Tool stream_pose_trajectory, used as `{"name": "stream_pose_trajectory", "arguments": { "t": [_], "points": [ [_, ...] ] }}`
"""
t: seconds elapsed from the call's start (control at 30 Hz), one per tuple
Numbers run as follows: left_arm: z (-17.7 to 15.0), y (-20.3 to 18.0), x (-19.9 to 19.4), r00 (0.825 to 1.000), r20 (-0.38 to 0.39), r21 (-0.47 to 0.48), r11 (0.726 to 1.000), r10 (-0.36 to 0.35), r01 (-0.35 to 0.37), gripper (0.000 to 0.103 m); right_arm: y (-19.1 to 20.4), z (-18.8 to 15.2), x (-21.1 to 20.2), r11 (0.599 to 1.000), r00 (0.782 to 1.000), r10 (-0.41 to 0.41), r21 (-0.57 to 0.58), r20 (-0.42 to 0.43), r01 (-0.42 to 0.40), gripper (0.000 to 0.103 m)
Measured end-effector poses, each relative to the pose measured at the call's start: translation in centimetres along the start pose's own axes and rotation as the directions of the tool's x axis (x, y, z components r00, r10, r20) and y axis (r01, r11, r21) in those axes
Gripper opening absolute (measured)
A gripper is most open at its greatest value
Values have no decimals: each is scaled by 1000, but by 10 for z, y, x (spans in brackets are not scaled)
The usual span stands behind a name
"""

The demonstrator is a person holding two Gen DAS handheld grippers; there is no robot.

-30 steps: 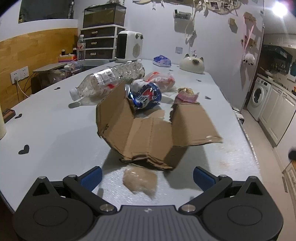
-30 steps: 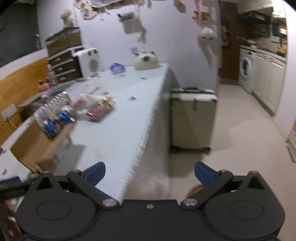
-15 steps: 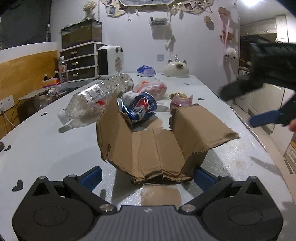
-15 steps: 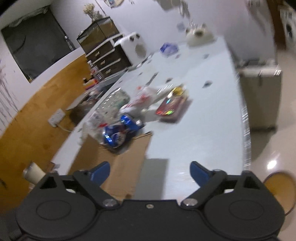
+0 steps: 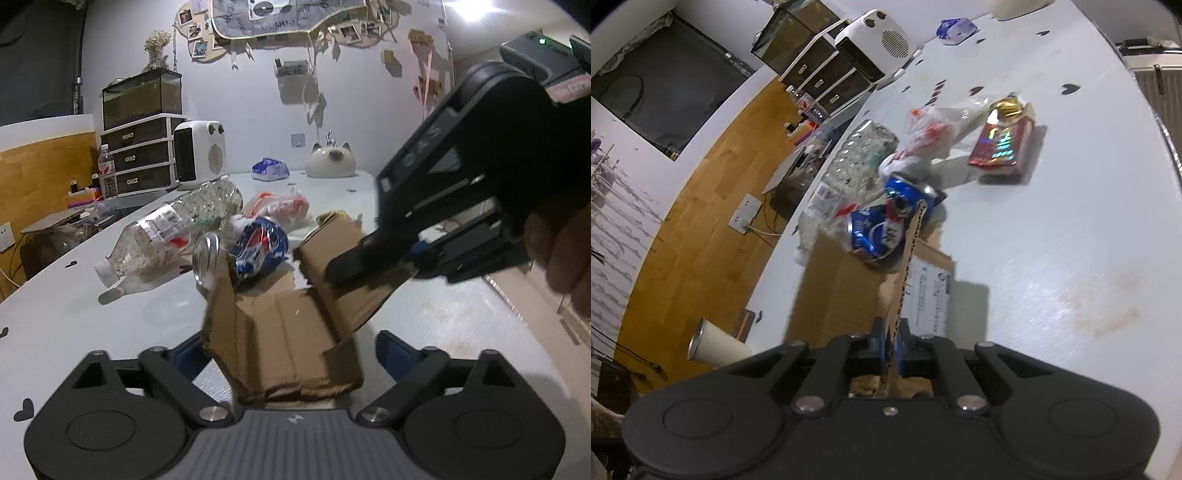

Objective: Collect trash
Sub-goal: 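Reach the left gripper to the cardboard box and grasp its flap, then grasp the red snack wrapper with the right gripper while the left holds cardboard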

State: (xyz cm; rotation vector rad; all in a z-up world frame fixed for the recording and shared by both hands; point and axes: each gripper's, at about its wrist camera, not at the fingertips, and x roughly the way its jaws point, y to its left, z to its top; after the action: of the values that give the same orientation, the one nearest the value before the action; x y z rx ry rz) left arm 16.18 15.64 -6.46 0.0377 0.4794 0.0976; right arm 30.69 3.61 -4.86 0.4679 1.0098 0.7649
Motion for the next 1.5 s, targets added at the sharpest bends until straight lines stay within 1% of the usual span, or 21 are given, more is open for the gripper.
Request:
{"name": "stream_pose_trajectory", "arguments": {
  "t": [0.03, 0.1, 0.13, 0.17, 0.2, 0.3, 0.37, 0.4, 0.5, 0.6, 0.63, 0.7, 0.87, 0.93, 0.97, 1.0, 1.1, 1.2, 1.27, 1.37, 1.5],
  "points": [
    [1, 0, -1, 1000, 5, -12, 1000, -4, 4, 87, 2, -1, 1, 1000, 1000, 3, 3, -3, -3, 6],
    [1, -1, -1, 1000, 9, -37, 999, -3, 3, 78, 6, -4, 2, 1000, 1000, 11, 14, -11, -11, 6],
    [1, -1, -2, 1000, 9, -48, 999, 5, -5, 75, 8, -5, 2, 1000, 1000, 15, 20, -16, -15, 6],
    [0, -1, -2, 1000, 3, -60, 998, 20, -19, 67, 8, -7, 2, 1000, 1000, 16, 22, -16, -16, 6],
    [0, 1, -2, 999, -4, -78, 996, 37, -37, 64, 9, -8, 2, 1000, 1000, 15, 22, -17, -15, 6],
    [0, 10, -8, 1000, 2, -157, 988, 10, -9, 58, 12, -11, -1, 1000, 1000, 23, 10, -13, -23, 6],
    [-1, 13, -11, 1000, 10, -184, 983, -9, 10, 54, 13, -12, -2, 1000, 1000, 23, 7, -10, -23, 6],
    [0, 14, -13, 1000, 16, -192, 981, -17, 19, 51, 13, -13, -2, 1000, 1000, 20, 7, -9, -20, 8],
    [1, 15, -17, 999, 37, -208, 978, -20, 27, 45, 15, -14, -4, 1000, 1000, -1, -11, 10, 1, 27],
    [2, 15, -18, 999, 42, -208, 978, -26, 34, 41, 16, -13, -8, 1000, 1000, -10, -19, 24, 10, 30],
    [3, 14, -18, 999, 46, -210, 977, -24, 33, 41, 15, -13, -10, 1000, 1000, -11, -17, 27, 11, 33],
    [5, 13, -21, 998, 57, -210, 977, -29, 40, 33, 14, -12, -12, 1000, 999, -18, -16, 39, 19, 35],
    [10, 13, -27, 996, 86, -202, 978, -24, 42, 29, 11, -5, -21, 1000, 998, -19, -14, 67, 20, 41],
    [12, 17, -29, 996, 87, -215, 976, -19, 37, 28, 9, -2, -24, 1000, 996, -17, -14, 86, 18, 50],
    [12, 20, -29, 996, 82, -226, 974, -16, 34, 26, 7, 1, -28, 1000, 994, -19, -16, 105, 21, 52],
    [12, 24, -29, 997, 75, -236, 971, -8, 25, 21, 7, 3, -31, 1000, 992, -20, -19, 125, 23, 55],
    [11, 35, -31, 998, 68, -272, 962, 11, 8, 19, 7, 14, -41, 998, 979, -44, -44, 200, 54, 67],
    [10, 44, -33, 999, 47, -287, 958, 8, 6, 16, 7, 28, -45, 986, 956, -81, -119, 281, 119, 75],
    [7, 48, -33, 999, 32, -298, 955, 1, 8, 16, 6, 40, -40, 968, 938, -129, -167, 322, 190, 78],
    [2, 52, -32, 1000, 10, -309, 951, -6, 9, 15, -5, 63, -21, 952, 919, -213, -143, 330, 272, 78],
    [0, 55, -30, 1000, -3, -323, 946, -14, 12, 15, -19, 93, 13, 944, 906, -301, -44, 298, 328, 78]
  ]
}}
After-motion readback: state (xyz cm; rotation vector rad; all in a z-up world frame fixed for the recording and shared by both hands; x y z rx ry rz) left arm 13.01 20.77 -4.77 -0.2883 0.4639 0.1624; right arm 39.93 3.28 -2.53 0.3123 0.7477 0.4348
